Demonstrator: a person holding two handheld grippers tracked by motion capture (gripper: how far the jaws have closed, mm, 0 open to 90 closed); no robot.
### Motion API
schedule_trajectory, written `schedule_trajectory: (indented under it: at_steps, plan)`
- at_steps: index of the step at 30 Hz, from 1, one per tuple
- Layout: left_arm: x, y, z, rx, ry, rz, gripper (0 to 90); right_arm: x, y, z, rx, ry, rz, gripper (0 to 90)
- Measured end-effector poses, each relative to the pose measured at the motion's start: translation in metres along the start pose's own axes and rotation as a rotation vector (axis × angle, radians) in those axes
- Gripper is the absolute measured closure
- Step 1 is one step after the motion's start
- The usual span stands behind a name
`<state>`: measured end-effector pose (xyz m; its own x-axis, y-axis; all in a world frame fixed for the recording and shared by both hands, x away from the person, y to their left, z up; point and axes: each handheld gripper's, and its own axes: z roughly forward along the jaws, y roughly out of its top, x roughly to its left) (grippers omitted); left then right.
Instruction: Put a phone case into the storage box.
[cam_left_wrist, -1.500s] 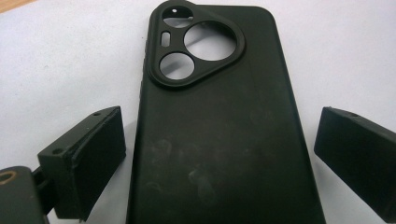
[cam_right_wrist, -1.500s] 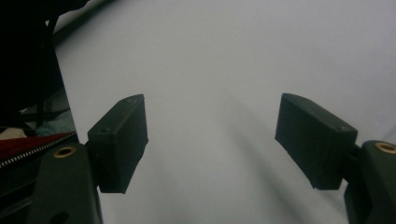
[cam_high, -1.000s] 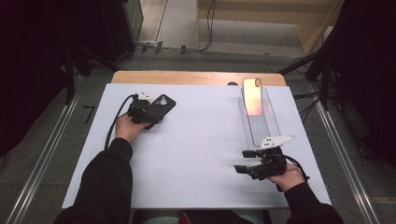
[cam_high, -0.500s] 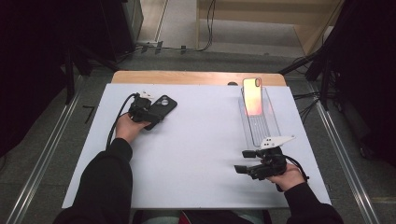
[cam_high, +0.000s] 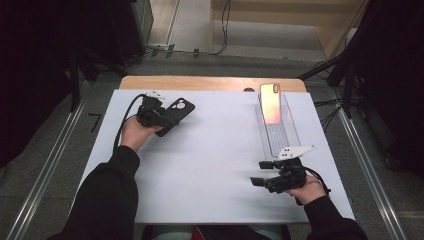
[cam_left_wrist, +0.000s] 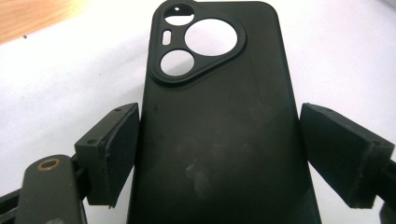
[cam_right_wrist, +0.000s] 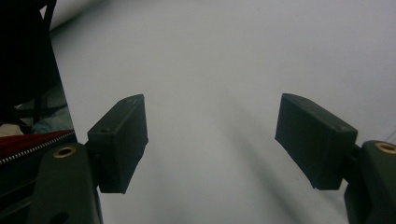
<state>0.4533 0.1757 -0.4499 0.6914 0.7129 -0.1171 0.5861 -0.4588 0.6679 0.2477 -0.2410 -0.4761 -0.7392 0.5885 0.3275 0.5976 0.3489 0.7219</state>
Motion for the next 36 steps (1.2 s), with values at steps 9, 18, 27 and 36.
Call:
schedule_trajectory:
  at_steps: [9, 18, 27, 36]
  plan:
    - [-0.024, -0.004, -0.015, 0.012, -0.045, -0.039, 15.6, 0.003, 0.002, 0.002, -0.012, 0.007, -0.021, 22.2]
    - [-0.044, -0.012, -0.028, 0.005, -0.072, -0.065, 15.6, 0.002, 0.004, 0.003, 0.002, -0.017, 0.000, 20.5]
    - [-0.071, -0.026, -0.031, 0.013, -0.082, -0.056, 15.6, 0.004, 0.005, 0.005, 0.006, -0.013, 0.003, 20.5]
    - [-0.092, -0.045, -0.035, -0.019, -0.076, -0.093, 15.5, 0.006, 0.009, 0.004, 0.002, -0.020, 0.000, 20.5]
